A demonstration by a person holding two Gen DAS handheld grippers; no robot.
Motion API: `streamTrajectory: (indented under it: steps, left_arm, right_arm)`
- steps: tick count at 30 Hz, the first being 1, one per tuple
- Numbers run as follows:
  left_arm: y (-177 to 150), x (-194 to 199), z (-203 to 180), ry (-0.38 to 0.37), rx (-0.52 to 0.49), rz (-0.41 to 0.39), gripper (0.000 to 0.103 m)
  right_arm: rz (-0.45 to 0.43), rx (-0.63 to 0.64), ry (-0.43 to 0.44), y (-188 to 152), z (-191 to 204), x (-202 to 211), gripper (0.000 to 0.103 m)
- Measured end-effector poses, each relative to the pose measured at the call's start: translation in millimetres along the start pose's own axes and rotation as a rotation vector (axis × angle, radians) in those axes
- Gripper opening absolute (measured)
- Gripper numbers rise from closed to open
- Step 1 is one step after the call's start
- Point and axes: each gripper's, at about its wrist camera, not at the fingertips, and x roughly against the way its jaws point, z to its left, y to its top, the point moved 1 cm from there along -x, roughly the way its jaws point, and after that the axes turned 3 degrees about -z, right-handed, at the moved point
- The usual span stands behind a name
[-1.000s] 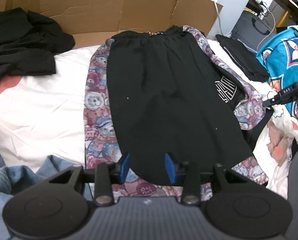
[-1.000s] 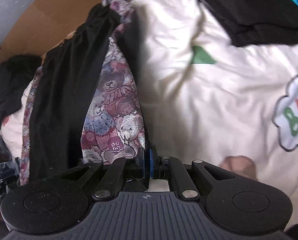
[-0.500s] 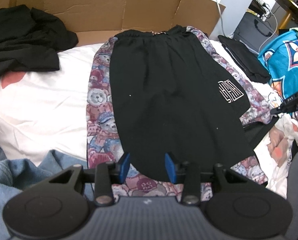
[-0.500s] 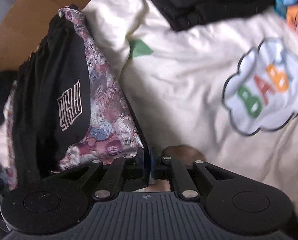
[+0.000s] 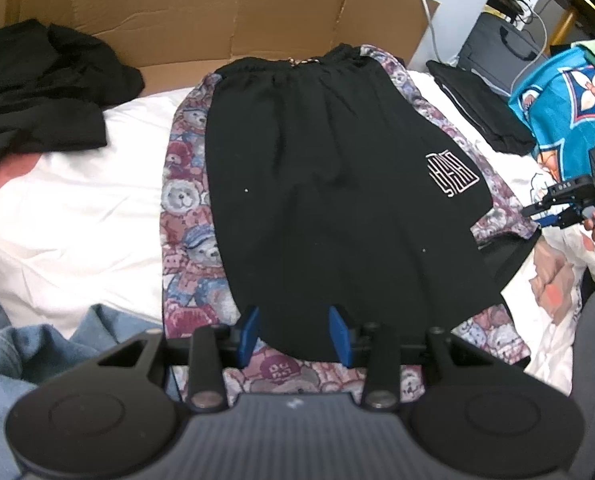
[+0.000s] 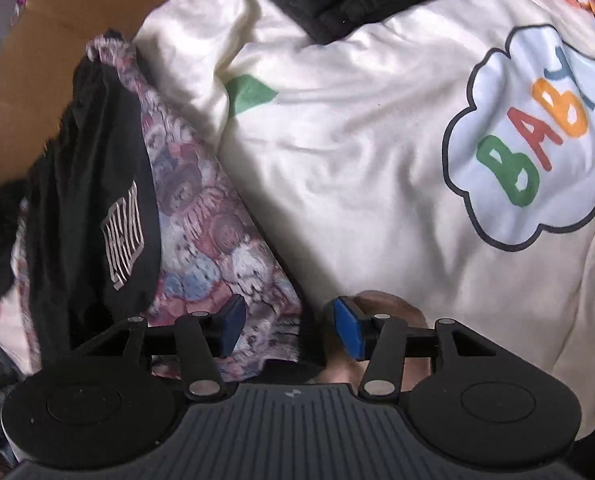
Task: Fold clothes
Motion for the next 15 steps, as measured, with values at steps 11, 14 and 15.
streamTrajectory:
  steps: [11,14,15]
  left_arm:
    - [-5.6,-8.8,-6.7,-0.017,0.007,0.010,0.041]
    - [-7.4,-9.5,-7.0,-0.018,0.009,0.012,0.041]
    - [-7.8,-9.3,-6.3,-0.017,0.011,0.013,0.041]
  right_arm:
    - [0.008,0.101,-0.061,-10.6,5.6,11.2,0.007]
    - [-0.011,0.107,-0.066,-8.9,2.1,24.0,0.007]
    - [-0.016,0.107,-0.068,-7.7,0.7,27.9,0.007]
